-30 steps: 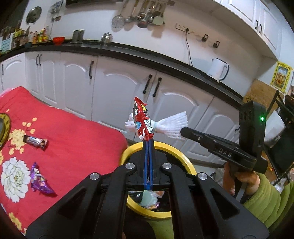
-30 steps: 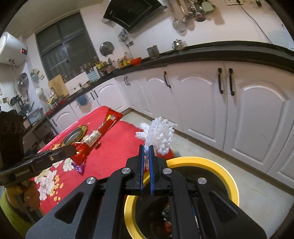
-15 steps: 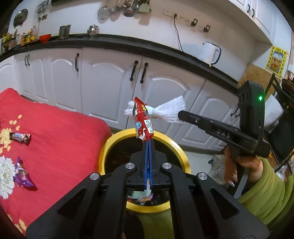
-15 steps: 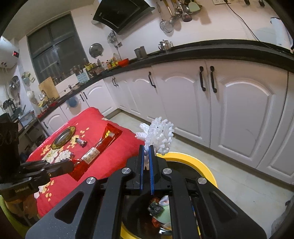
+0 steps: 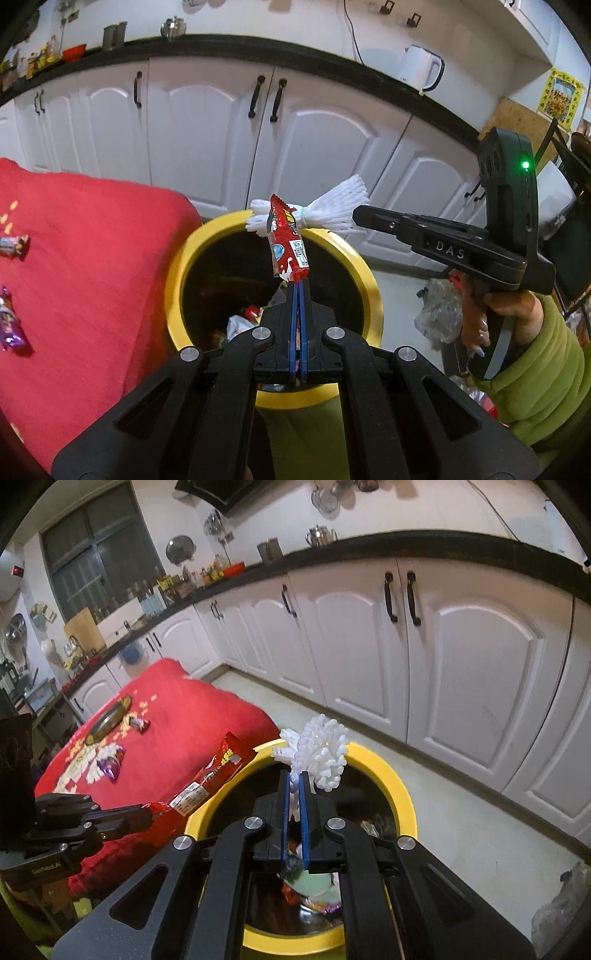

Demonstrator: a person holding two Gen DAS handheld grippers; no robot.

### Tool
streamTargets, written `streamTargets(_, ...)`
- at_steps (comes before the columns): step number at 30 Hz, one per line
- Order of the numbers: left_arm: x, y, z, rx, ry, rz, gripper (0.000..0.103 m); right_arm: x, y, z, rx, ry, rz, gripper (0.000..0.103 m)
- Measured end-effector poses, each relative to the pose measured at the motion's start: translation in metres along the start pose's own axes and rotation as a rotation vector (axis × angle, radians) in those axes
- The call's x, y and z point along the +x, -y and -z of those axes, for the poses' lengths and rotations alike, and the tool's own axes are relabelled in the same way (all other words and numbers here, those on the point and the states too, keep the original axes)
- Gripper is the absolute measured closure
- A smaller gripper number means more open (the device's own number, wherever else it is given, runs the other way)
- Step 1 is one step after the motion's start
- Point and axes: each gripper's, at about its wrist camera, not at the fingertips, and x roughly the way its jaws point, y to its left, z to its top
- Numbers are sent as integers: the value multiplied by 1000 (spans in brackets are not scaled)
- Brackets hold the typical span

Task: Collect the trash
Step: 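Open the left tool to drop the forks into the bin, then move both tools back over the cover toward the purple wrapper and chocolate bar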

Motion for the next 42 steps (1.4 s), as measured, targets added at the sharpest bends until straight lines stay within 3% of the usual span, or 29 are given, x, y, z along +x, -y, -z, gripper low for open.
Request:
streamTargets(4,9,-1,3,-15,-26,-1,102,6,2,4,8,-32,1,97)
streamTargets(5,11,-2,4,-21,-32,-9,97,8,4,5,14,-38,0,97)
streamTargets(8,13,-4,7,-27,-39,-24,62,12,8,6,31,-55,1,92)
streamTargets(9,13,-6,8,-32,-37,-27,57,13,10,6,37,-57,3,84)
streamTargets(11,14,-10,7,-52,-38,-35,51,12,12,7,48,-53,7,78)
streamTargets(12,13,-13,7,-62,-36,-43,44,12,13,7,49,-53,7,78)
streamTargets(16,5,-27,7,-110,-11,-62,34,12,13,7,49,-50,6,75)
streamTargets(18,-3,-35,7,-137,17,-93,20,12,11,5,44,-47,-5,75)
streamTargets(23,-29,-53,7,-177,96,-184,15,14,-5,0,19,-33,-31,71)
streamTargets(26,-52,-64,7,-177,173,-308,11,16,-18,-6,8,-23,-62,70)
streamTargets(31,-80,-89,12,-241,258,-423,11,24,-46,-22,-17,-10,-115,65)
streamTargets(38,-104,-130,32,-374,312,-507,11,42,-95,-46,-93,5,-199,63)
streamTargets(42,-104,-154,44,-452,290,-504,15,60,-126,-60,-156,-10,-259,59)
